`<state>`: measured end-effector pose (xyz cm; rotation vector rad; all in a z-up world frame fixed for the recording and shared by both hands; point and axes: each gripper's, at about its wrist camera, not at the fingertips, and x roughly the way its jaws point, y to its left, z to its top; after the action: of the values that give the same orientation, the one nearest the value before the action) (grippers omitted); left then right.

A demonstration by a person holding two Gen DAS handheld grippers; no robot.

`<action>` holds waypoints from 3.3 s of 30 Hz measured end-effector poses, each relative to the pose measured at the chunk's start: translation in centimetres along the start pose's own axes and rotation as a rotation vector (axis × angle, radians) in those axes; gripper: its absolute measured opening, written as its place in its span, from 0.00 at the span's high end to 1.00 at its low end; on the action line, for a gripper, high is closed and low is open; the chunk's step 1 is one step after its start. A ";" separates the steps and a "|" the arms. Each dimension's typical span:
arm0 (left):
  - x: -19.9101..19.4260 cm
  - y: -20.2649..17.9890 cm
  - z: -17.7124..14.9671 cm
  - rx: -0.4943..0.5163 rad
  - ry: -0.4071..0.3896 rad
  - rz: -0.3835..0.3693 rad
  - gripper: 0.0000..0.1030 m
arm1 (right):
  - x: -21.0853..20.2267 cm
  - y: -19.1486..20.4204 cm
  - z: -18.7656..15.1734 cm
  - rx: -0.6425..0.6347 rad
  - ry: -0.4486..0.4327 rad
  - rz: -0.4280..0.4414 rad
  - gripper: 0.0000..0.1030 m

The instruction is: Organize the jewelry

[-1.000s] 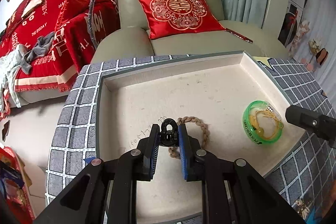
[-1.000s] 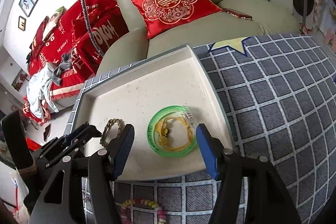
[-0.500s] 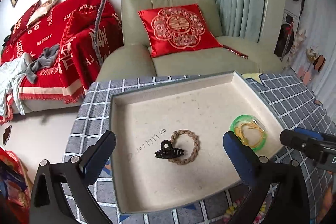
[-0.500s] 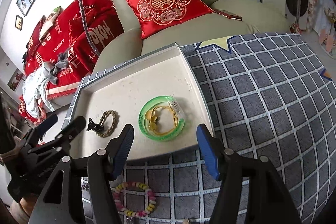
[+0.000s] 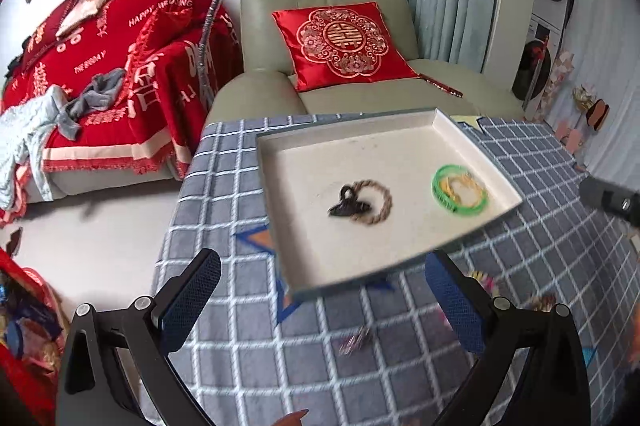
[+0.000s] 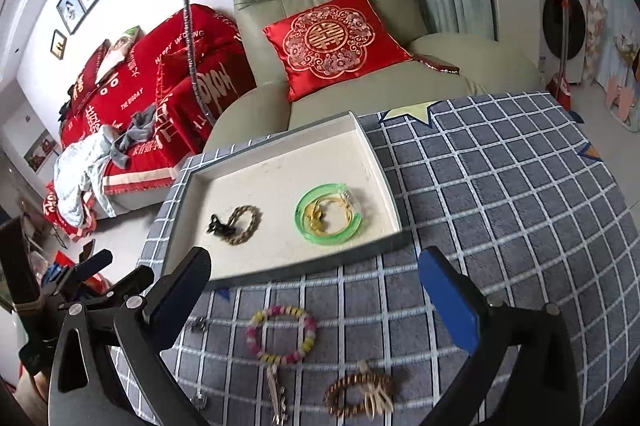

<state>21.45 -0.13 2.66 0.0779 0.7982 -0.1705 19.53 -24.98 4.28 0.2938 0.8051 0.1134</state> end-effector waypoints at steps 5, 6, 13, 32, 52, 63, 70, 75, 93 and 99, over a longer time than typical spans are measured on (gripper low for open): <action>-1.9 0.1 -2.7 0.022 -0.001 0.018 0.00 | -2.3 0.2 -1.0 -0.013 0.015 -0.021 0.00; -2.2 0.1 -3.4 0.028 0.004 0.021 0.00 | -2.7 0.1 -1.3 -0.008 0.020 -0.017 0.00; -2.2 0.3 -7.2 0.012 0.082 -0.010 0.00 | -3.8 -0.3 -3.8 -0.025 0.063 -0.034 0.00; -1.3 -1.7 -11.7 0.002 0.166 -0.041 0.00 | -1.5 -3.9 -9.2 -0.028 0.227 -0.105 0.00; -0.8 -4.0 -12.3 0.064 0.176 -0.042 0.00 | 1.9 -4.4 -9.3 -0.137 0.260 -0.096 0.39; -0.4 -4.8 -12.6 0.078 0.194 -0.059 0.17 | 3.2 -3.6 -9.3 -0.152 0.247 -0.049 0.71; -0.8 -5.2 -12.6 0.090 0.178 -0.089 0.52 | 2.1 -3.1 -9.1 -0.153 0.222 -0.031 0.74; -1.2 -5.6 -12.8 0.107 0.175 -0.124 0.69 | 1.4 -3.2 -9.1 -0.111 0.214 -0.008 0.85; -1.9 -4.6 -12.5 0.057 0.158 -0.158 0.69 | -0.5 -3.8 -8.9 -0.072 0.232 -0.026 0.78; -2.0 -4.6 -12.5 0.059 0.153 -0.161 0.69 | -2.2 -4.2 -9.6 -0.077 0.184 -0.049 0.21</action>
<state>10.43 -2.69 -4.63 0.0829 0.9522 -0.3434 10.99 -27.38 -1.73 0.1924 0.9875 0.1270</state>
